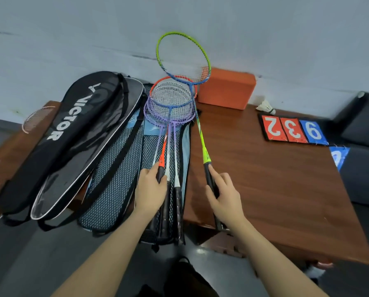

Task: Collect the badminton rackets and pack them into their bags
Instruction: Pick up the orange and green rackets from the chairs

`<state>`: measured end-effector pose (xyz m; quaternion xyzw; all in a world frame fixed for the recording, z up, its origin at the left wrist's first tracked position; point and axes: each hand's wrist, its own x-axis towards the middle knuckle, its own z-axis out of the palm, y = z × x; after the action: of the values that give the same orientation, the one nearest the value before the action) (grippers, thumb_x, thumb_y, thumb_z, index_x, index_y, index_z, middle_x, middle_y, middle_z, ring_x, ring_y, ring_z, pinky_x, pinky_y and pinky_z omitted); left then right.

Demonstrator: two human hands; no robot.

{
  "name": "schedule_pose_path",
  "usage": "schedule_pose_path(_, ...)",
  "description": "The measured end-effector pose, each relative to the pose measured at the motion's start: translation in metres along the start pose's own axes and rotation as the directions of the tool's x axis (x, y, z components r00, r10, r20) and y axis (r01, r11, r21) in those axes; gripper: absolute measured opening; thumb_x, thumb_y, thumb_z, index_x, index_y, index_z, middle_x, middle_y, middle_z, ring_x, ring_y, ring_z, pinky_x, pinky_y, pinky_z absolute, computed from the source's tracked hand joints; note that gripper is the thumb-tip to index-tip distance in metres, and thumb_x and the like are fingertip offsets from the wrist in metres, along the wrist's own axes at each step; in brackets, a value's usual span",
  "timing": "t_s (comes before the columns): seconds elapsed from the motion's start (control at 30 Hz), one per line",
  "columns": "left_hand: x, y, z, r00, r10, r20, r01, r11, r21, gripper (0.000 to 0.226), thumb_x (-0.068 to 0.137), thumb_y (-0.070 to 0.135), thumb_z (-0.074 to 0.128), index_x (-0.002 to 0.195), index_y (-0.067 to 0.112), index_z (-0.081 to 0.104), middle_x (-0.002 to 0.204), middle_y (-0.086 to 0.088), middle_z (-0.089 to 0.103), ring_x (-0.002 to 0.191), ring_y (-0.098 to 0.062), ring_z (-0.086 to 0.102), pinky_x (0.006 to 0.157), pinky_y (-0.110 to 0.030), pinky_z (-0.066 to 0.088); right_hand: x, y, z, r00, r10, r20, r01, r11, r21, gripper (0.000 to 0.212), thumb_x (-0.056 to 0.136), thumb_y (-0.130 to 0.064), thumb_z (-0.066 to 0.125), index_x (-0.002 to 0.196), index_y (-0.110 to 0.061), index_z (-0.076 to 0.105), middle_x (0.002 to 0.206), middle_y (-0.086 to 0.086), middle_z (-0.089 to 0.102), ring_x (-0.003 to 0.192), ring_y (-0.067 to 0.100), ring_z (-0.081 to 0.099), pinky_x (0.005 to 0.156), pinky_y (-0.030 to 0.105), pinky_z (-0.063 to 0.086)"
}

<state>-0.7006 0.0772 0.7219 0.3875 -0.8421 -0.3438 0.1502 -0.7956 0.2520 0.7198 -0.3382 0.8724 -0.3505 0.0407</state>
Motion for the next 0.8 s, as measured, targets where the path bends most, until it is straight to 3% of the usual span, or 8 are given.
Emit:
schedule_pose_path(0.13, 0.017, -0.005, 0.012, 0.998, -0.043, 0.049, 0.045, 0.998, -0.038, 0.049, 0.086, 0.018, 0.060, 0.132, 0.020, 0.043, 0.108, -0.009, 0.046, 0.092, -0.026, 0.052, 0.078, -0.032, 0.042, 0.009, 0.009, 0.006, 1.000, -0.010, 0.029, 0.011, 1.000, -0.016, 0.059, 0.090, -0.017, 0.056, 0.143, -0.027, 0.033, 0.099, -0.001, 0.046, 0.062, 0.020, 0.050, 0.051, 0.038, 0.046)
schedule_pose_path(0.33, 0.029, -0.032, 0.020, 0.977, 0.060, 0.204, -0.042, 0.995, -0.090, 0.056, 0.081, 0.018, 0.068, 0.131, 0.014, 0.041, 0.114, -0.008, 0.046, 0.101, -0.019, 0.047, 0.081, -0.022, 0.032, 0.017, 0.000, 0.024, 1.000, 0.023, 0.020, -0.023, 1.000, 0.008, 0.057, 0.090, -0.020, 0.055, 0.143, -0.026, 0.034, 0.098, -0.001, 0.048, 0.059, 0.012, 0.043, 0.052, 0.035, 0.043)
schedule_pose_path(0.47, 0.040, -0.061, 0.017, 0.926, 0.157, 0.342, -0.186, 0.981, 0.054, 0.055, 0.087, 0.030, 0.060, 0.136, 0.012, 0.041, 0.124, -0.009, 0.049, 0.113, -0.024, 0.049, 0.095, -0.035, 0.039, 0.011, -0.017, 0.043, 0.998, 0.053, 0.028, -0.053, 0.999, 0.009, 0.057, 0.091, -0.023, 0.053, 0.144, -0.028, 0.032, 0.099, -0.004, 0.047, 0.063, 0.011, 0.045, 0.055, 0.033, 0.045)
schedule_pose_path(0.6, 0.044, -0.086, 0.014, 0.857, 0.338, 0.389, -0.413, 0.903, 0.123, 0.056, 0.081, 0.021, 0.066, 0.133, 0.010, 0.047, 0.117, -0.010, 0.055, 0.108, -0.029, 0.053, 0.087, -0.041, 0.042, 0.007, -0.032, 0.068, 0.992, 0.117, 0.043, -0.118, 0.993, 0.010, 0.057, 0.092, -0.023, 0.055, 0.143, -0.031, 0.032, 0.100, -0.004, 0.048, 0.066, 0.012, 0.048, 0.061, 0.033, 0.045)
schedule_pose_path(0.8, 0.050, -0.096, 0.008, 0.838, 0.350, 0.419, -0.429, 0.896, 0.111, 0.058, 0.086, 0.029, 0.061, 0.139, 0.018, 0.041, 0.135, -0.004, 0.046, 0.127, -0.021, 0.038, 0.103, -0.038, 0.029, 0.006, -0.040, 0.096, 0.984, 0.173, 0.046, -0.170, 0.983, -0.068, 0.054, 0.092, -0.025, 0.054, 0.143, -0.027, 0.035, 0.104, 0.000, 0.050, 0.072, 0.020, 0.051, 0.064, 0.034, 0.043)
